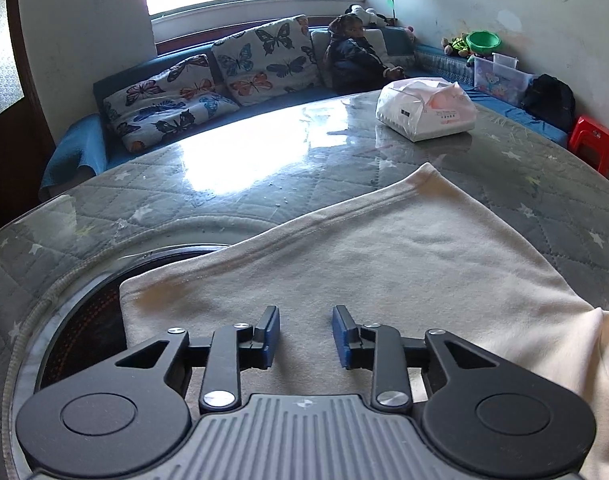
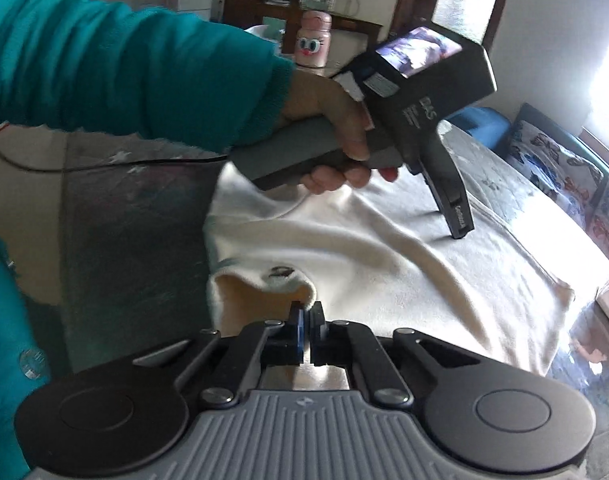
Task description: Fold clothes
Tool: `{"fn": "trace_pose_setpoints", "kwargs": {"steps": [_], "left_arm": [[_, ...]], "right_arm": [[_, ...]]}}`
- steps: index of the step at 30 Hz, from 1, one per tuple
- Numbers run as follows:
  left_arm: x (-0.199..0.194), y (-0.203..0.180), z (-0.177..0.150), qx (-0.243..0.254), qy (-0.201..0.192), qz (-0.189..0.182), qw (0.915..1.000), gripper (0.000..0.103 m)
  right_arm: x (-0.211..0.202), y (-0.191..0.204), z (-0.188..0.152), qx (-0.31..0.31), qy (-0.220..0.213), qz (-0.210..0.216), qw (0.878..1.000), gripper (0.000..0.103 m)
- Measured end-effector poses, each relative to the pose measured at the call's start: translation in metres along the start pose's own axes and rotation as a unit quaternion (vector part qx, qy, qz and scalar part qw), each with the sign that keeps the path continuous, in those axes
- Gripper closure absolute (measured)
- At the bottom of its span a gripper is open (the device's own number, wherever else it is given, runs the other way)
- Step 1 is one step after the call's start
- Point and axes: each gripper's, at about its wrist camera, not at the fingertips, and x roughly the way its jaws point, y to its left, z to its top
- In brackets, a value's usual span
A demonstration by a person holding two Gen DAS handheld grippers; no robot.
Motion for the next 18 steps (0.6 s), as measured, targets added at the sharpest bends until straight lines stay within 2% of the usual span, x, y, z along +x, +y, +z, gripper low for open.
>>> {"fn": "trace_pose_setpoints", "kwargs": {"steps": [5,8,12,16,18], "left_arm": [[0.0,0.001,-0.001,-0.002,-0.006,0.004,1.0,0.068],[0.0,0.002,-0.002,-0.003,-0.009,0.009,0.9999,0.061],[-0.004,0.004,-0.004,-0.006,-0.014,0.013,0.9998,0.06],[-0.022,-0.006,-0.009,0.011,-0.035,0.015,0.9992,0.06],[-0.035,-0.012,-0.014,0.016,-0.045,0.007,0.9988,0.06]], "right_arm": [[-0.003,0.012,-0.007,-0.009,0.015,0.01,1.0,0.101],[0.001,0.016,-0.009,-0.005,0.018,0.006,1.0,0.099],[-0.006,0.012,-0.008,0.025,0.011,0.017,0.999,0.092],[-0.026,0.002,-0.01,0.066,0.0,0.023,0.998,0.092],[-0.038,-0.006,-0.014,0.094,-0.005,0.012,0.995,0.092]]}}
